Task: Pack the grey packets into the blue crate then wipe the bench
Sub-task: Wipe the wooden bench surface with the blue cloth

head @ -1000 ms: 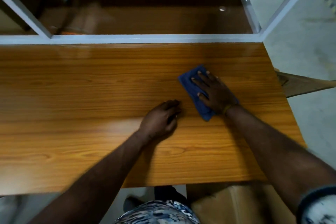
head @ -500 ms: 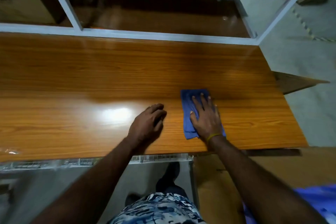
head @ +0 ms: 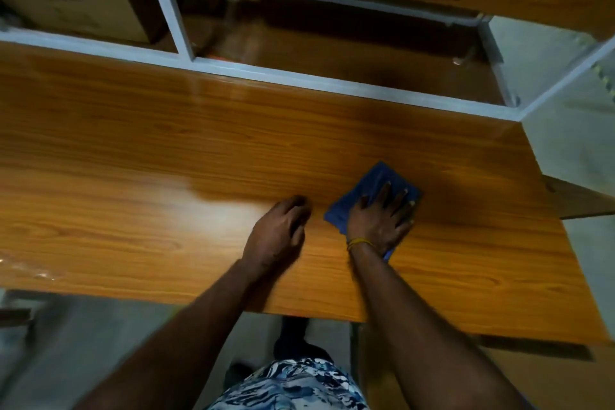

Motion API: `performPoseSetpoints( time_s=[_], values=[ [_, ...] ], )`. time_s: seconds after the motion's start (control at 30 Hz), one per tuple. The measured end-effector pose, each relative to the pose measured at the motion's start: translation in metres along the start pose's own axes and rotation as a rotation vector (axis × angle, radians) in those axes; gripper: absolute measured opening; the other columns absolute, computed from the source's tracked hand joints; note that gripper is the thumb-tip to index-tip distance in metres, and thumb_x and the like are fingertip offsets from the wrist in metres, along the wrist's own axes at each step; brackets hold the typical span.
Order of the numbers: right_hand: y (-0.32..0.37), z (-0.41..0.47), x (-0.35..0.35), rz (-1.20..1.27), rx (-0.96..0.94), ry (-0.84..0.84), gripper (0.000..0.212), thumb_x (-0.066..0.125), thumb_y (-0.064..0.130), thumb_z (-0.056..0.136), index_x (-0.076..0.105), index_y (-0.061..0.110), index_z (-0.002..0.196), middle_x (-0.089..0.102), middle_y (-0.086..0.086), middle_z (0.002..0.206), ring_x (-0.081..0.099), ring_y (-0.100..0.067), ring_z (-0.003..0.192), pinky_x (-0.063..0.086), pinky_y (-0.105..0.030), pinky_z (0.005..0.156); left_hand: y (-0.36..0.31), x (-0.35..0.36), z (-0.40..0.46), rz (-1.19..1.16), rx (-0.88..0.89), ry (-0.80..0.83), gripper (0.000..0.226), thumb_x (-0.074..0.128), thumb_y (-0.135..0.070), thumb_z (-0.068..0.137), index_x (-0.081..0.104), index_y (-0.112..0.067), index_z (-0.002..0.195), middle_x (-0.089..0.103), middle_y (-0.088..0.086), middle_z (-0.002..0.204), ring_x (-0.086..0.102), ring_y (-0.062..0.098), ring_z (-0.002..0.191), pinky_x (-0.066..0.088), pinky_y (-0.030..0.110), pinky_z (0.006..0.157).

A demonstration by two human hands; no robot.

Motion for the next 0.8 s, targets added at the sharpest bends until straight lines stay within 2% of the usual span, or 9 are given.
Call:
performPoseSetpoints(
  time_s=[0.2, 0.43, 0.67, 0.8],
  values=[
    [0.041, 0.084, 0.004, 0.061, -0.054, -0.015, 0.062, 0.030, 0.046, 0.103, 0.013, 0.023, 0.157, 0.003, -0.011, 0.165, -0.002, -0.035, 0.151, 0.004, -0.058, 0.119, 0.020, -0.007, 0.049, -0.014, -0.044, 0.011, 0.046, 0.056, -0.020, 0.088, 0.059, -0.021, 0.134, 0.047, 0.000, 0.149, 0.048, 0.020, 0.131, 0.047, 0.035, 0.104],
    [0.098, 0.149, 0.011, 0.052, -0.289, -0.079, 0.060, 0.039, 0.045, 0.098, 0.026, 0.024, 0.153, 0.016, -0.015, 0.163, 0.008, -0.038, 0.150, 0.010, -0.060, 0.118, 0.036, -0.002, 0.104, -0.018, -0.059, -0.125, 0.033, 0.063, -0.015, 0.088, 0.068, -0.013, 0.121, 0.060, 0.008, 0.135, 0.061, 0.025, 0.118, 0.051, 0.031, 0.095],
    [0.145, 0.174, 0.020, -0.050, -0.521, -0.021, 0.062, 0.038, 0.046, 0.097, 0.023, 0.026, 0.154, 0.016, -0.014, 0.163, 0.011, -0.038, 0.149, 0.014, -0.061, 0.116, 0.043, -0.004, 0.118, -0.032, -0.063, -0.123, 0.036, 0.053, -0.024, 0.088, 0.069, -0.012, 0.117, 0.062, 0.008, 0.132, 0.059, 0.021, 0.120, 0.045, 0.027, 0.099],
    [0.148, 0.173, 0.015, -0.105, -0.675, -0.013, 0.063, 0.039, 0.047, 0.097, 0.022, 0.027, 0.155, 0.016, -0.011, 0.163, 0.012, -0.038, 0.149, 0.018, -0.059, 0.116, 0.044, -0.005, 0.116, -0.058, -0.050, -0.113, 0.029, 0.060, -0.016, 0.090, 0.069, -0.011, 0.117, 0.062, 0.008, 0.133, 0.058, 0.020, 0.121, 0.044, 0.025, 0.101]
  ],
)
Point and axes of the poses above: each hand's wrist, its own z-axis towards the middle knuckle, its own x-axis out of the palm, y = z × x, the point moved 1 cm from there along z, towards the middle knuckle
